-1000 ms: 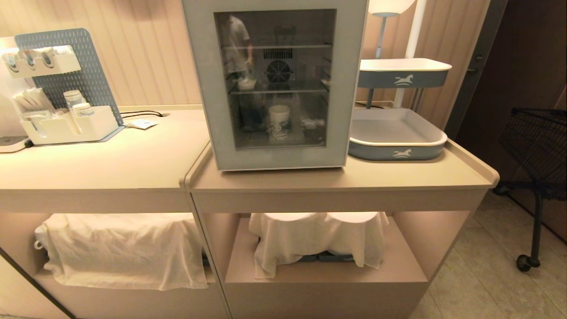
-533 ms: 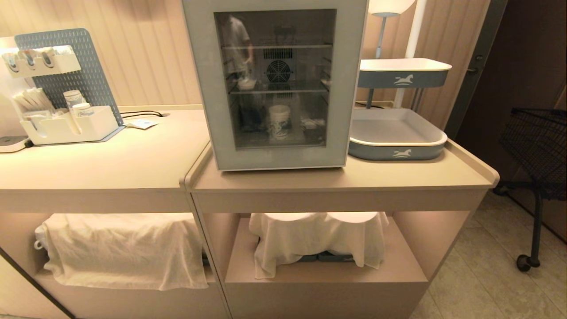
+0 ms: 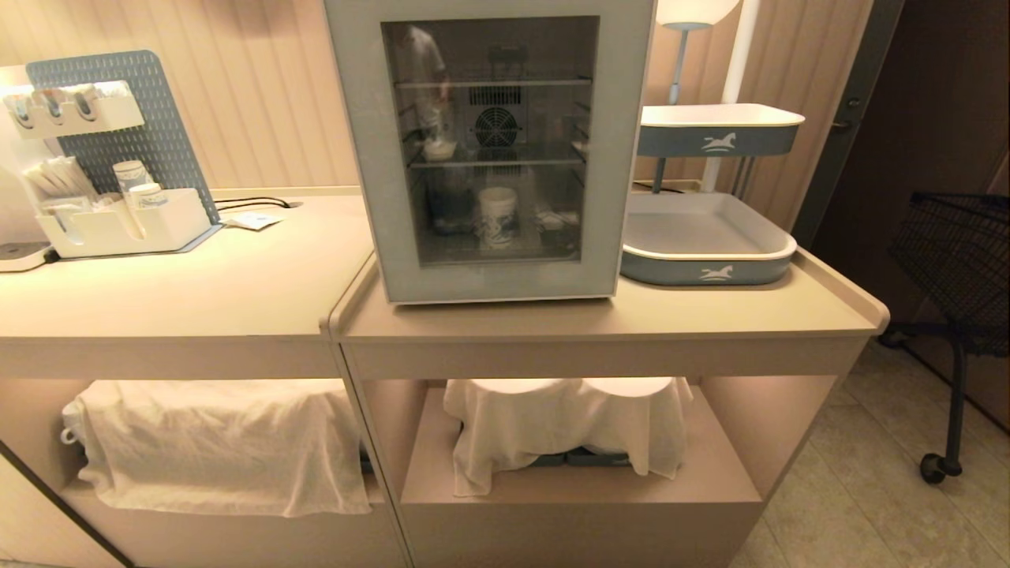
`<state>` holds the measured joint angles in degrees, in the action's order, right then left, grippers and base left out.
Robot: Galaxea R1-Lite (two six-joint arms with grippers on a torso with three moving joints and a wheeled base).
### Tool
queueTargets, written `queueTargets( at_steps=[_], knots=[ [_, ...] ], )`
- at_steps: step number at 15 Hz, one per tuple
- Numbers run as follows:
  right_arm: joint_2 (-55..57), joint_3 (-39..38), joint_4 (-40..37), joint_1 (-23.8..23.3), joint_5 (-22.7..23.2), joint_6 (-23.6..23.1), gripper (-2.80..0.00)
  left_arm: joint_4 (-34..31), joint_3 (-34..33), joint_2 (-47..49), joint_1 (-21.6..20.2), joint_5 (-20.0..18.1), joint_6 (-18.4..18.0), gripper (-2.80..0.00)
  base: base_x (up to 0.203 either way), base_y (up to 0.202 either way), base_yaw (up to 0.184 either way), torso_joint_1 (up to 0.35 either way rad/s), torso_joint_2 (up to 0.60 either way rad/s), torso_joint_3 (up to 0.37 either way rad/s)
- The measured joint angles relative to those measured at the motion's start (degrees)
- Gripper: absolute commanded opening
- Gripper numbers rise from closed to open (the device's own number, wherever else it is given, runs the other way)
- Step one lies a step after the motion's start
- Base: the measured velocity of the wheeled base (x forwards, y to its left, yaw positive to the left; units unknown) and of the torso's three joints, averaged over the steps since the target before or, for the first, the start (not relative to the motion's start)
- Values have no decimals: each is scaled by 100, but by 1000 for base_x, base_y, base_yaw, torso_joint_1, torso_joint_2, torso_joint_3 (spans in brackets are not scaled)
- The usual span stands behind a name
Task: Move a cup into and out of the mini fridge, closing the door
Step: Open the freezer door
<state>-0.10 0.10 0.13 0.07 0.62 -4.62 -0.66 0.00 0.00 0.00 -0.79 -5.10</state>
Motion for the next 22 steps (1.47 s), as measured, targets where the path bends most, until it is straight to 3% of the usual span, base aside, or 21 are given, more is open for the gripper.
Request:
queueTargets(
  at_steps=[4, 6, 9, 13, 17, 22],
  knots=[
    [0, 0, 2, 0, 0, 0, -280, -15, 68, 0, 0, -59, -108, -280, 0, 0, 0, 0, 0, 0],
    [0, 0, 0, 0, -2, 2, -280, -235, 699, 24, 0, -66, -202, -280, 0, 0, 0, 0, 0, 0],
    [0, 0, 2, 0, 0, 0, -280, -1199, 2562, 413, 0, -55, -399, -280, 0, 0, 0, 0, 0, 0],
    [0, 0, 0, 0, -3, 0, -280, -2189, 5176, 2287, 0, 49, -641, -280, 0, 0, 0, 0, 0, 0],
    [0, 0, 0, 0, -2, 2, -280, -2428, 7297, 4700, -2, 572, -713, -280, 0, 0, 0, 0, 0, 0],
    [3, 0, 2, 0, -2, 0, -280, -2417, 9258, 7224, -22, 660, -500, -280, 0, 0, 0, 0, 0, 0]
  ],
)
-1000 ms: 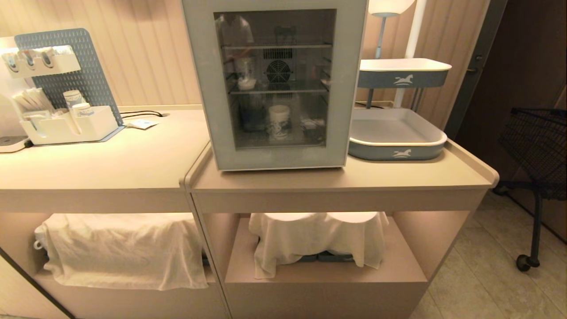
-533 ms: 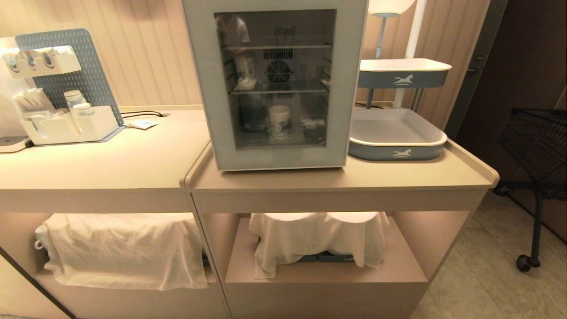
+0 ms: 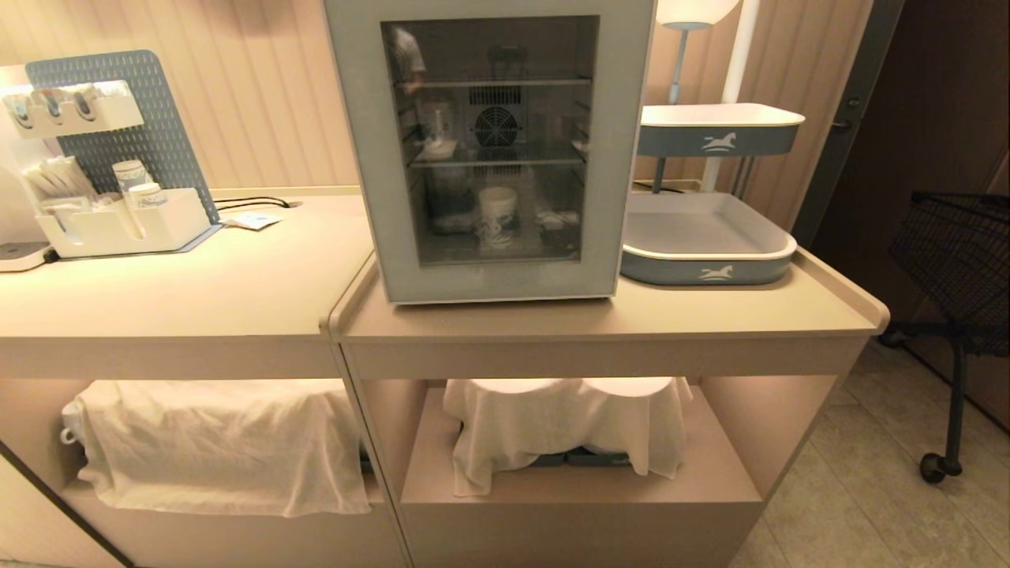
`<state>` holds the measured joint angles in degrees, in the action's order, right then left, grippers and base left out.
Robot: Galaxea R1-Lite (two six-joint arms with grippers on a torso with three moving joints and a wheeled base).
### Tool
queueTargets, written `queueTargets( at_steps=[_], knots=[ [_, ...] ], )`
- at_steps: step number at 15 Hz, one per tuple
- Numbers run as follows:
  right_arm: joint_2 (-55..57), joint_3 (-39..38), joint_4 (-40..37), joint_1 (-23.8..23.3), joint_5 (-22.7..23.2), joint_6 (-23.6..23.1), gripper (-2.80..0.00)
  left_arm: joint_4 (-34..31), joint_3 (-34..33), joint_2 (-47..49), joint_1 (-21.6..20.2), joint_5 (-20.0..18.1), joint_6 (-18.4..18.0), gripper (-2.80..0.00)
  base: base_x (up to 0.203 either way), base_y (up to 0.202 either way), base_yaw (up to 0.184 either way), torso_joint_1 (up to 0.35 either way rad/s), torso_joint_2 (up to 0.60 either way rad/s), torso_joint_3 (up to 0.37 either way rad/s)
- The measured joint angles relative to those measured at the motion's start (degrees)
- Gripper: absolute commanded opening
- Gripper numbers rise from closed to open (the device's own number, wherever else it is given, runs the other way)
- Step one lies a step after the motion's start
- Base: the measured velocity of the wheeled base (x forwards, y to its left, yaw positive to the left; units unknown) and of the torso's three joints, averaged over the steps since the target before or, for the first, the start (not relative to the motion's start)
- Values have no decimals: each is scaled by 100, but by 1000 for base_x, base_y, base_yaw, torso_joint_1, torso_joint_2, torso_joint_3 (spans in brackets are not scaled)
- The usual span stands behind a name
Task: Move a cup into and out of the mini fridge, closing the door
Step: Open the freezer door
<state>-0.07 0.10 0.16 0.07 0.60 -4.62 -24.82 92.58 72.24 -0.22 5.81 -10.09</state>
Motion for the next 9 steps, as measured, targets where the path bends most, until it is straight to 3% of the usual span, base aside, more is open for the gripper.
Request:
queueTargets(
  at_steps=[3, 6, 9],
  knots=[
    [0, 0, 0, 0, 1, 0, -280, 343, 635, 1194, -64, -169, 64, -280, 0, 0, 0, 0, 0, 0],
    [0, 0, 0, 0, 0, 0, -280, 527, 1077, 2070, -147, -794, 241, -280, 0, 0, 0, 0, 0, 0],
    [0, 0, -2, 0, 0, 0, -280, 581, 1361, 2747, -290, -1152, 707, -280, 0, 0, 0, 0, 0, 0]
  ],
)
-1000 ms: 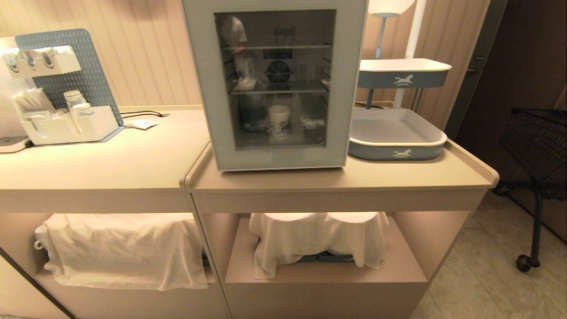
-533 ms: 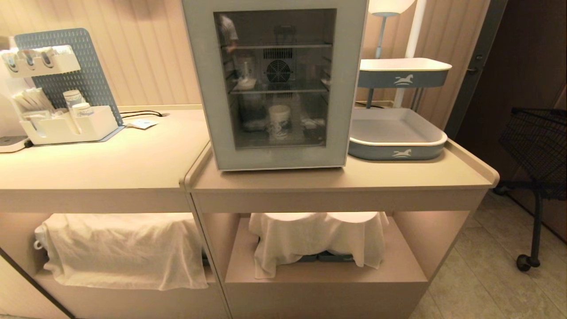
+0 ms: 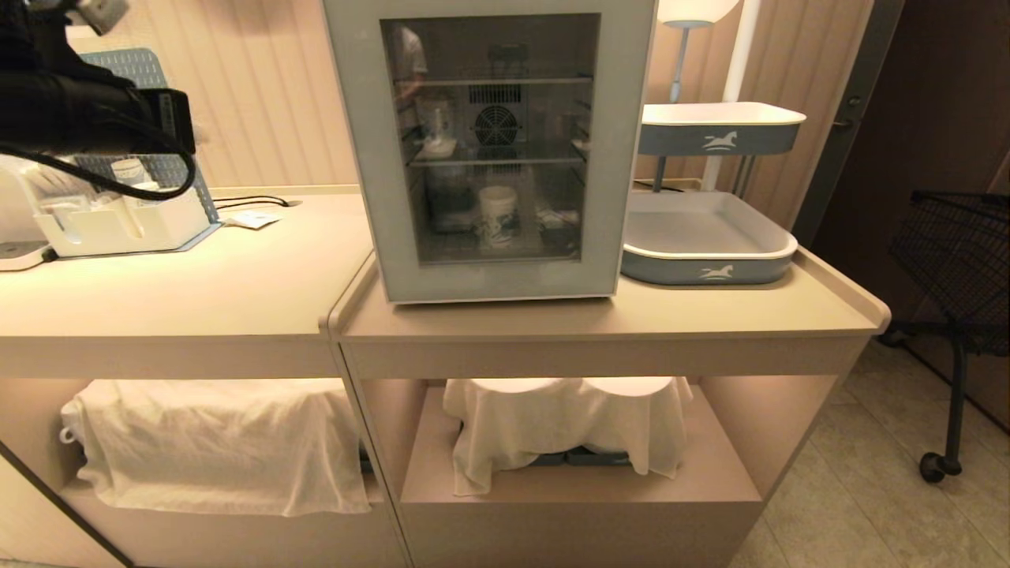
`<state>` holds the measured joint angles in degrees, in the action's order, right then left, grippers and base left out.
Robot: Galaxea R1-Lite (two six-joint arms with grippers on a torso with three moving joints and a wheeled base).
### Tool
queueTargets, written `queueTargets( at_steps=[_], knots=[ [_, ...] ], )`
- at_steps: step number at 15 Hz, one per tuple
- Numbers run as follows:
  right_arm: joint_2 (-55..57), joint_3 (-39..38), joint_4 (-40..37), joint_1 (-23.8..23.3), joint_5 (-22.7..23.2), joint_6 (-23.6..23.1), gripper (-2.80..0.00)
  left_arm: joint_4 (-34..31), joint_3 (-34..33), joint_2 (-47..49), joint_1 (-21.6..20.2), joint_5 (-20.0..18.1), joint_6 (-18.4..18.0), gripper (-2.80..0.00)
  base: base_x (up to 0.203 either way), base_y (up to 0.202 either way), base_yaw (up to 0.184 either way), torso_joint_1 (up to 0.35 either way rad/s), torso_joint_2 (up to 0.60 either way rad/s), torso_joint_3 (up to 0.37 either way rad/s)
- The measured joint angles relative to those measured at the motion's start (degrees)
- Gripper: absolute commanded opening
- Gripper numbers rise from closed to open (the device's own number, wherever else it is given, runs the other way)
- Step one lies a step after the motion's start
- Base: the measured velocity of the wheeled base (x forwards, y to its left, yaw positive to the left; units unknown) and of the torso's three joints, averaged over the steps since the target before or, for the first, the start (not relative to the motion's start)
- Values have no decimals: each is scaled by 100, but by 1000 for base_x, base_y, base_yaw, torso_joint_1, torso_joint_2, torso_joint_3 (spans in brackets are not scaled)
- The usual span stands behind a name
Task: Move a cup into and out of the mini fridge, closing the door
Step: Open the freezer door
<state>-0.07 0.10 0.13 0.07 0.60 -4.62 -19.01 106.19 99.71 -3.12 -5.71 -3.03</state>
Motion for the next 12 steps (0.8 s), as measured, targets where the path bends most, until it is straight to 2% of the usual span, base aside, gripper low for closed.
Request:
queueTargets(
  at_steps=[3, 7, 10, 12],
  knots=[
    [0, 0, 2, 0, 2, 0, -280, 97, 224, 552, -219, -192, 171, -280, 0, 0, 0, 0, 0, 0],
    [0, 0, 2, 0, 0, 0, -280, 556, 399, 1143, -463, -1180, 275, -280, 0, 0, 0, 0, 0, 0],
    [0, 0, 0, 0, 0, 0, -280, 1264, 401, 1624, -487, -1312, 655, -280, 0, 0, 0, 0, 0, 0],
    [0, 0, 0, -2, -2, 0, -280, 1631, 371, 1878, -336, -1402, 950, -280, 0, 0, 0, 0, 0, 0]
  ],
)
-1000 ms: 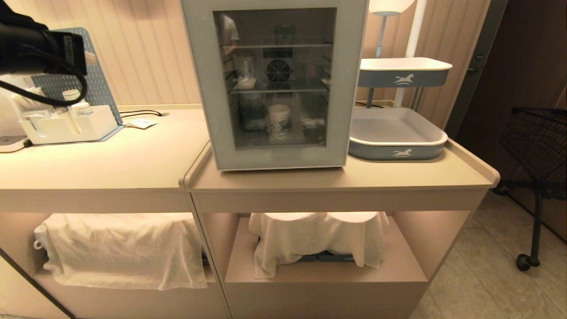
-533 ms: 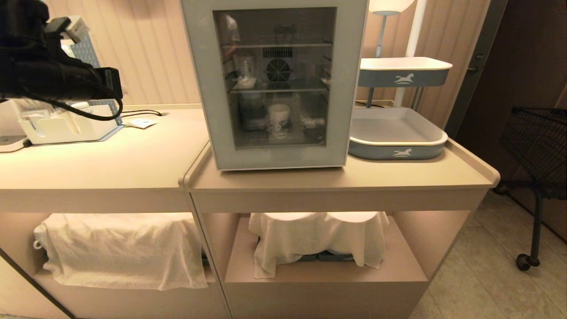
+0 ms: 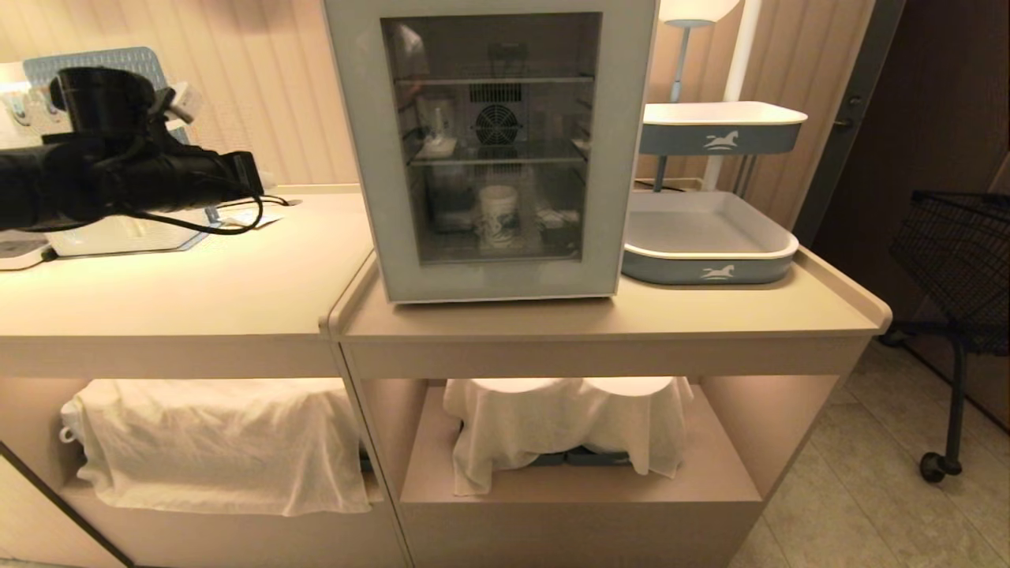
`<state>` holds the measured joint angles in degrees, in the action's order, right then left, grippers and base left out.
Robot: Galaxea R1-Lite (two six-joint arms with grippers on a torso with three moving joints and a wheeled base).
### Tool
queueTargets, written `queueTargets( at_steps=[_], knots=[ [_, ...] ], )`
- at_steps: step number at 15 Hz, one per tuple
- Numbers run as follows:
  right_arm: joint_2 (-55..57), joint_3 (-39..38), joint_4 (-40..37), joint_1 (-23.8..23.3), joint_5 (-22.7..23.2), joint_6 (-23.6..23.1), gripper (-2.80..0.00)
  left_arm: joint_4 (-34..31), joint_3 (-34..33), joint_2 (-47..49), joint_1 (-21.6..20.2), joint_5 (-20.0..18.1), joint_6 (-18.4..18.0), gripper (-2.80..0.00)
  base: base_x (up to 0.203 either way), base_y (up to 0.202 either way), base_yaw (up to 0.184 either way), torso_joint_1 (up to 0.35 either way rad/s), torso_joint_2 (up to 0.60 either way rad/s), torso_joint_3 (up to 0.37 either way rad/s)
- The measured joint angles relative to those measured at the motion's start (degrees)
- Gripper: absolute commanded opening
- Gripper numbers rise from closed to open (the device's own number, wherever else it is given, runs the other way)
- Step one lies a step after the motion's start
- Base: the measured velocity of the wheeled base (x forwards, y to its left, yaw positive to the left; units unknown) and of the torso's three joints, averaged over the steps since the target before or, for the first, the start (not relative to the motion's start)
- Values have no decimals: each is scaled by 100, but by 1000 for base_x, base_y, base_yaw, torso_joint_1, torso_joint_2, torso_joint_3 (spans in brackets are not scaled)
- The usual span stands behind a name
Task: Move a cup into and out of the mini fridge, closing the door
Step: Open the freezer door
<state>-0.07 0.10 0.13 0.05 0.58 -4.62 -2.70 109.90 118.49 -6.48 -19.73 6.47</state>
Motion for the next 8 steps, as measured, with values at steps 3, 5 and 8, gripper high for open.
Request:
queueTargets(
  at_steps=[3, 5, 8],
  knots=[
    [0, 0, 0, 2, 1, 0, -280, 351, -20, 302, 100, -134, 85, -280, 0, 0, 0, 0, 0, 0],
    [0, 0, 2, 0, -1, -1, -280, 396, -37, 456, 119, -138, 106, 0, 0, 0, 0, 0, 0, 0],
    [0, 0, 2, 2, 2, -1, -280, 412, -66, 545, 151, -188, 144, 0, 0, 0, 0, 0, 0, 0]
  ],
)
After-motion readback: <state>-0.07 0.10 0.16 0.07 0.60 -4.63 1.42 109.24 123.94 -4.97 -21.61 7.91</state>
